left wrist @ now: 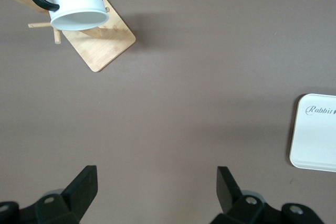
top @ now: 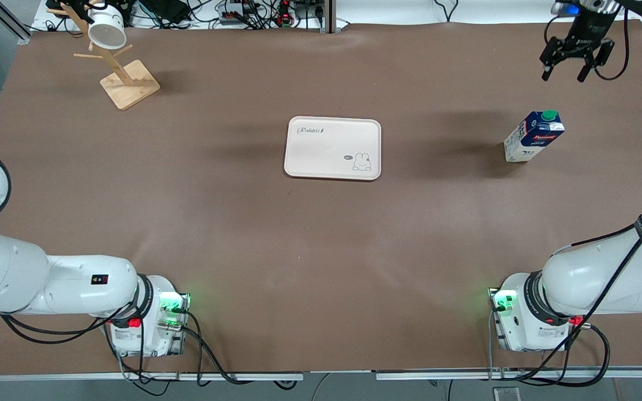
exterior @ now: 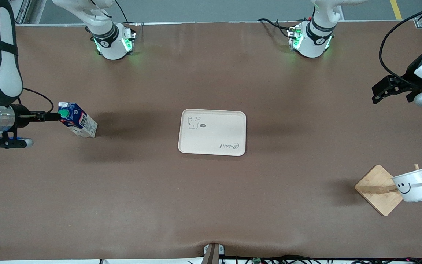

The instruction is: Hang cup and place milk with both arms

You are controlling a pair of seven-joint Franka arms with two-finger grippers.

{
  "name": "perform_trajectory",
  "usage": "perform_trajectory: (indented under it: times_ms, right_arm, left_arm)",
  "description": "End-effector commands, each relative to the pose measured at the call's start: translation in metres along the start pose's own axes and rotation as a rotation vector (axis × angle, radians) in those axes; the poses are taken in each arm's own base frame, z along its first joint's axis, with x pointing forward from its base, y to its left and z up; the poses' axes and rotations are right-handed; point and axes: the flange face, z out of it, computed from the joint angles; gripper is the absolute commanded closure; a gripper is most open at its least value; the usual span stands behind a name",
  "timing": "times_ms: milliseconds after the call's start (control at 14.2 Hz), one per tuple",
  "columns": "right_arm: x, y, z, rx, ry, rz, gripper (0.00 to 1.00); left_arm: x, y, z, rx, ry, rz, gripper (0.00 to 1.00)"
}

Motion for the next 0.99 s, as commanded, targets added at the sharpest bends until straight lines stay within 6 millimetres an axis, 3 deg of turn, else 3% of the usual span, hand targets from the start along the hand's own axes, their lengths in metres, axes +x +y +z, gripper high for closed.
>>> perform_trajectory:
  times_ms: [0,212,565,706,918]
  right_arm:
    - [0.012,-0.004,-0.029,-0.028,0.059,0.001,0.00]
    - [0.020,-0.010,-0.073,-0.040,0.159,-0.042,0.00]
    - [-0.003,-0.019,-0.151,-0.059,0.327,-0.052,0.00]
    - [-0.023,-0.037,-0.168,-0.056,0.355,-0.073,0.00]
    - [-0.061,-0.049,-0.172,-0.046,0.276,-0.101,0.00]
  left_arm:
    - [-0.002,0.001,-0.007,-0.021,0.015,-0.006,0.00]
    - [-0.001,0.000,-0.015,-0.022,0.032,0.006,0.00]
    - [-0.003,-0.001,-0.016,-0.021,0.027,-0.005,0.00]
    - [-0.003,0.000,-0.016,-0.021,0.025,-0.005,0.00]
    - [-0.004,-0.001,-0.015,-0.021,0.022,-0.008,0.00]
